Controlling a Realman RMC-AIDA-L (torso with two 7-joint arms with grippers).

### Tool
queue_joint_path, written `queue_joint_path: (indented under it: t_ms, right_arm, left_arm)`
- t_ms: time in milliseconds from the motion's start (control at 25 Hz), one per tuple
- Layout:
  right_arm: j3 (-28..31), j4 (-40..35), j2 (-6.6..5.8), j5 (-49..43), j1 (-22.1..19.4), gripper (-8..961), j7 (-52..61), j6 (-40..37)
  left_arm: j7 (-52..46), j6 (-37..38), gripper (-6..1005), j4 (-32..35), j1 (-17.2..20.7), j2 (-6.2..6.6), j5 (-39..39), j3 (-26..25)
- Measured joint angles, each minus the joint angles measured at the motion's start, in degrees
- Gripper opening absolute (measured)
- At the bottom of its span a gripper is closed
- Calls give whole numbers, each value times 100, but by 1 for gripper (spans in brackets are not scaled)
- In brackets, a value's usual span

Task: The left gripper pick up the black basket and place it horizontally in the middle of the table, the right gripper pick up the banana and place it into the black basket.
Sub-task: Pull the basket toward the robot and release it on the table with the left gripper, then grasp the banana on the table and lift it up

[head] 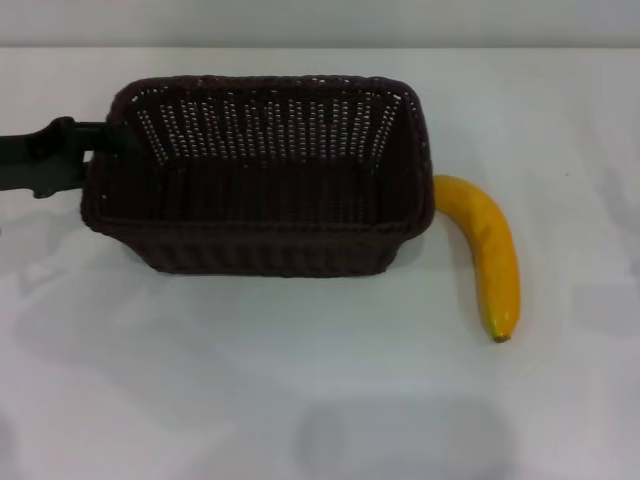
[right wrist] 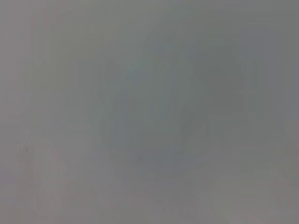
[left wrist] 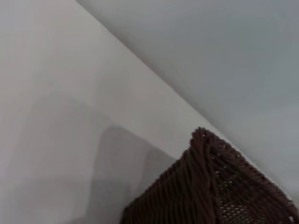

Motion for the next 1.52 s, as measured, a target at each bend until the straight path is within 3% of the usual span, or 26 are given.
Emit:
queue_joint_path:
  t_ms: [280, 400, 560, 680, 880, 1040, 1160, 1200, 1280, 1360, 1440, 1520]
  right_arm:
    - [-28, 0, 4, 0, 0, 869, 0, -3]
    - [-25, 0, 5, 0, 1, 868, 0, -3]
    - [-44, 0, 10, -22, 0, 868, 188, 9]
    - [-319, -232, -30, -339, -50, 868, 968, 50]
    - [-1116, -1767, -213, -1418, -476, 868, 3333, -204]
    - [-1547, -3560, -495, -3009, -835, 868, 6192, -390]
    - [-1605, -4736, -634, -4347, -873, 868, 7815, 55]
    - [-1604, -4910, -631, -4529, -876, 868, 8012, 138]
    - [-1638, -6007, -506, -5676, -861, 867, 9081, 553]
    - [-1768, -7100, -214, -6761, -846, 867, 9994, 736]
    - [-2082, -7698, -75, -7396, -840, 866, 10564, 755]
    - [-2676, -7997, -58, -7697, -829, 865, 11052, 697]
  left_arm:
    - [190, -112, 686, 53, 45, -53, -173, -5]
    - [299, -74, 698, 120, 177, -26, -199, -7]
    - [822, 232, 714, 341, 600, -102, -535, -9]
    - [1753, 465, 726, 361, 1045, -228, -1481, -11]
    - [4015, 661, 728, 244, 1824, -510, -3473, -271]
    - [5452, 748, 725, -18, 2048, -766, -4009, -834]
    - [6448, 762, 723, -284, 2064, -954, -4262, -1400]
    - [6810, 762, 723, -397, 2058, -1009, -4361, -1575]
    - [7556, 747, 722, -704, 2039, -1073, -4648, -1807]
    - [7998, 747, 722, -955, 2019, -1087, -4855, -1856]
    - [8306, 774, 722, -1150, 1962, -1086, -4994, -1861]
    - [8491, 789, 721, -1272, 1897, -1084, -5048, -1863]
